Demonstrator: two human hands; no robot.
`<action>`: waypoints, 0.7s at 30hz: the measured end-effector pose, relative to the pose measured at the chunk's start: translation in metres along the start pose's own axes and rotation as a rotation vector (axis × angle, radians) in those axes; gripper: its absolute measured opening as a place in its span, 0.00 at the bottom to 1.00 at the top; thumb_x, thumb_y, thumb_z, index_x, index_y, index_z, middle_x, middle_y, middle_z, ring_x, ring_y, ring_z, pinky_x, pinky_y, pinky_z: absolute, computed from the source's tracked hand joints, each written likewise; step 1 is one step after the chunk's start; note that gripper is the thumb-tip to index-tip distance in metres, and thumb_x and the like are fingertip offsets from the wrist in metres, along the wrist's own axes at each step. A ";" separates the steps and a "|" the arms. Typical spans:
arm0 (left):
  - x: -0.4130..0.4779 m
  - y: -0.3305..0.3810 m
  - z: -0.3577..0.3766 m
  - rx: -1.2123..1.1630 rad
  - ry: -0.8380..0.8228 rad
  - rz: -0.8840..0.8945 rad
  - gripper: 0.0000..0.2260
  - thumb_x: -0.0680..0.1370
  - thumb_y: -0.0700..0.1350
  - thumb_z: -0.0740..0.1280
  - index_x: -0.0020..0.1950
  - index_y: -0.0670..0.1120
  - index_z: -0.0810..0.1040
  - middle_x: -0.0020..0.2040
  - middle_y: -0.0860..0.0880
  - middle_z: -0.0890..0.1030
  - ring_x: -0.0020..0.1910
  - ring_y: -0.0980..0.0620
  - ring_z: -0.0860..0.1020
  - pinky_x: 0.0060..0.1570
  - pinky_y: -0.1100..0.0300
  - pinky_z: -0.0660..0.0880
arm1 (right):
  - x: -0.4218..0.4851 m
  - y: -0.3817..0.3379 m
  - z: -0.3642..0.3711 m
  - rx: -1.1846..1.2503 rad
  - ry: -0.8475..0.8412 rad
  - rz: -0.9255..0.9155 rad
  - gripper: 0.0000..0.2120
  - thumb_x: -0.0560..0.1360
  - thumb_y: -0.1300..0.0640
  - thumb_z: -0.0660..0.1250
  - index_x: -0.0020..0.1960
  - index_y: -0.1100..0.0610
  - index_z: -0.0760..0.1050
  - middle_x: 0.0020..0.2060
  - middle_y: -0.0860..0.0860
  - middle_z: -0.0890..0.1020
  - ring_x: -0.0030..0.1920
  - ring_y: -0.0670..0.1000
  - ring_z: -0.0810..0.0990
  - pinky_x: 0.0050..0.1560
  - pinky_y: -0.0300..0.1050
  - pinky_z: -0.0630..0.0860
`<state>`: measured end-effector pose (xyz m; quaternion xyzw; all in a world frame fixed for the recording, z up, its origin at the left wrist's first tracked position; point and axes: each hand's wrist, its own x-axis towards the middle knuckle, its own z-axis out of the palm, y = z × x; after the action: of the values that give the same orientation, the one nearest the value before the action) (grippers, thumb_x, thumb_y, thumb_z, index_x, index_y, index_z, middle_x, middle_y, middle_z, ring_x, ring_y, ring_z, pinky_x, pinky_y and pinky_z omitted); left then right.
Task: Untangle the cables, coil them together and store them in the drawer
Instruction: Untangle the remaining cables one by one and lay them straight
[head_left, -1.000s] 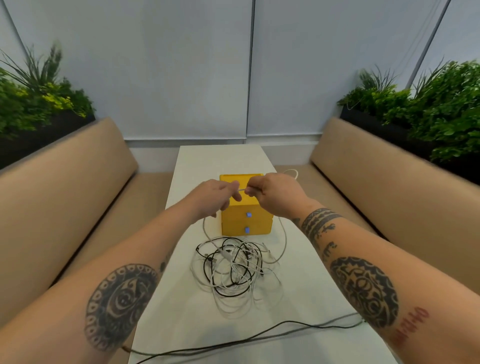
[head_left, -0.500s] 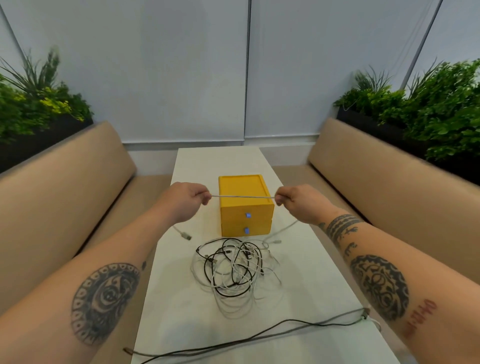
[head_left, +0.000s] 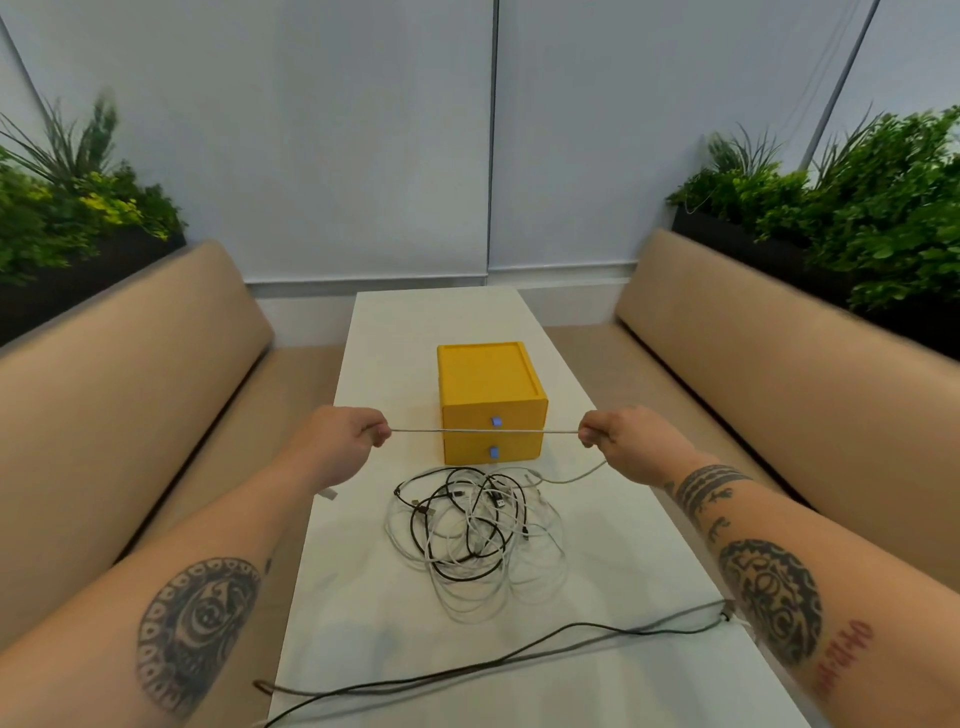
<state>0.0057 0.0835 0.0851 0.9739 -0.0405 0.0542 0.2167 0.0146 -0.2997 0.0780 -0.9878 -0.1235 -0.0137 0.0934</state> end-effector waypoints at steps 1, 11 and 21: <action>-0.001 -0.001 0.000 0.000 0.006 0.002 0.14 0.81 0.46 0.62 0.35 0.54 0.75 0.32 0.58 0.76 0.36 0.55 0.74 0.32 0.63 0.64 | -0.002 0.001 0.000 0.001 0.006 -0.001 0.11 0.82 0.54 0.57 0.44 0.40 0.71 0.36 0.42 0.76 0.43 0.52 0.77 0.42 0.45 0.71; -0.012 -0.030 -0.009 0.000 0.137 -0.129 0.11 0.78 0.55 0.59 0.37 0.59 0.75 0.34 0.55 0.78 0.35 0.52 0.74 0.32 0.58 0.68 | -0.006 0.002 -0.013 0.113 0.000 0.044 0.10 0.83 0.52 0.56 0.44 0.44 0.72 0.36 0.46 0.77 0.38 0.51 0.76 0.39 0.45 0.70; -0.010 -0.043 -0.010 0.009 0.276 -0.234 0.08 0.75 0.59 0.58 0.40 0.63 0.76 0.33 0.52 0.78 0.36 0.46 0.76 0.41 0.50 0.78 | -0.002 0.009 -0.008 0.599 0.064 0.108 0.14 0.83 0.52 0.57 0.44 0.52 0.77 0.35 0.50 0.72 0.34 0.50 0.70 0.35 0.43 0.68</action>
<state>-0.0005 0.1271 0.0749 0.9562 0.1033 0.1621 0.2208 0.0148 -0.3106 0.0839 -0.9206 -0.0666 -0.0026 0.3849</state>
